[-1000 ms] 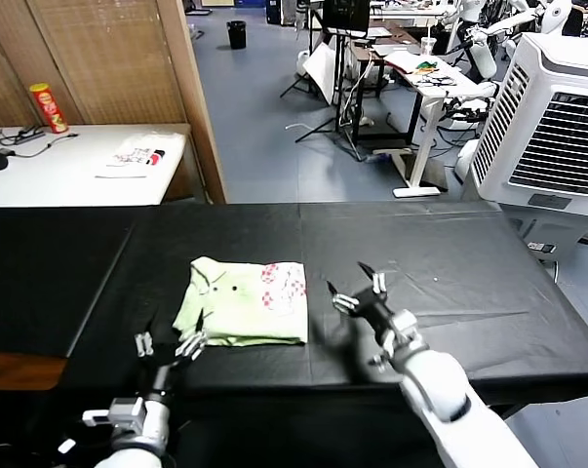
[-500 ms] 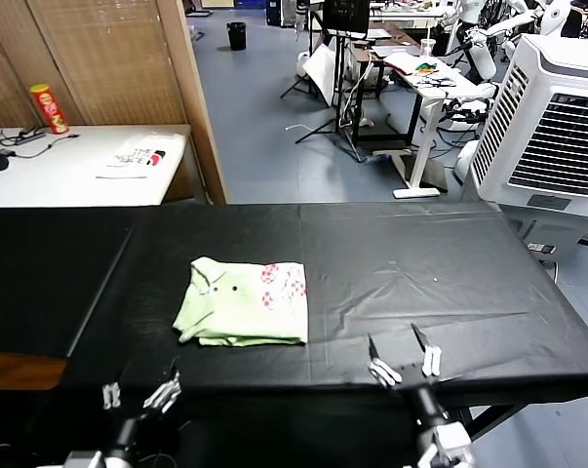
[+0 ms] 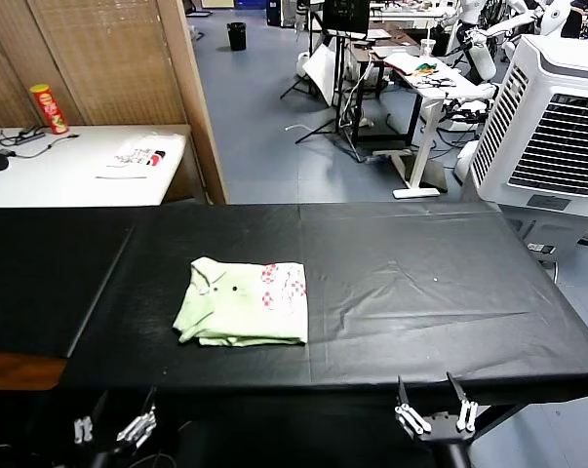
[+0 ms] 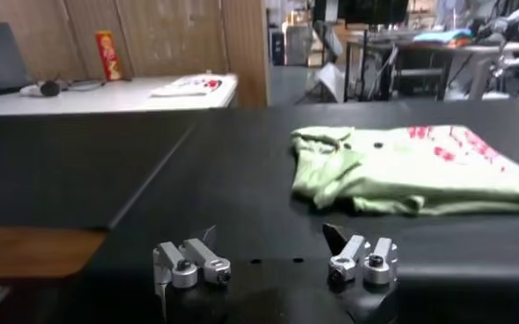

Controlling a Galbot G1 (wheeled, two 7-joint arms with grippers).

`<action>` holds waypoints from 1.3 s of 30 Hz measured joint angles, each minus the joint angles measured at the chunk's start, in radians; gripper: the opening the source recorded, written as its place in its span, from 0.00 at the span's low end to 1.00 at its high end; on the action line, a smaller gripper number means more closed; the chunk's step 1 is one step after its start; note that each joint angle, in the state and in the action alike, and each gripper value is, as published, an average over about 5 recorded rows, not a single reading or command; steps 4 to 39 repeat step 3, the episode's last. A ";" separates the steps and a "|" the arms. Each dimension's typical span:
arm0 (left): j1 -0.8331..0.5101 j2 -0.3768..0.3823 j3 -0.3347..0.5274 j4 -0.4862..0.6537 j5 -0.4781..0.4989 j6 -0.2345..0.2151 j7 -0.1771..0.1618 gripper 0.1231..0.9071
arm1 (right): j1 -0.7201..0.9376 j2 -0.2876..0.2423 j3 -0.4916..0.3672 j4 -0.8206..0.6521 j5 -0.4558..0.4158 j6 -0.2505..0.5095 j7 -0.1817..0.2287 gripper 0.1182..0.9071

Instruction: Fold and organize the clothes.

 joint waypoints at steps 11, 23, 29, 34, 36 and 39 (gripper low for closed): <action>0.003 0.000 -0.001 -0.003 0.001 0.001 0.000 0.86 | -0.008 0.001 0.001 0.004 0.000 0.000 0.001 0.86; 0.003 0.000 -0.001 -0.003 0.001 0.001 0.000 0.86 | -0.008 0.001 0.001 0.004 0.000 0.000 0.001 0.86; 0.003 0.000 -0.001 -0.003 0.001 0.001 0.000 0.86 | -0.008 0.001 0.001 0.004 0.000 0.000 0.001 0.86; 0.003 0.000 -0.001 -0.003 0.001 0.001 0.000 0.86 | -0.008 0.001 0.001 0.004 0.000 0.000 0.001 0.86; 0.003 0.000 -0.001 -0.003 0.001 0.001 0.000 0.86 | -0.008 0.001 0.001 0.004 0.000 0.000 0.001 0.86; 0.003 0.000 -0.001 -0.003 0.001 0.001 0.000 0.86 | -0.008 0.001 0.001 0.004 0.000 0.000 0.001 0.86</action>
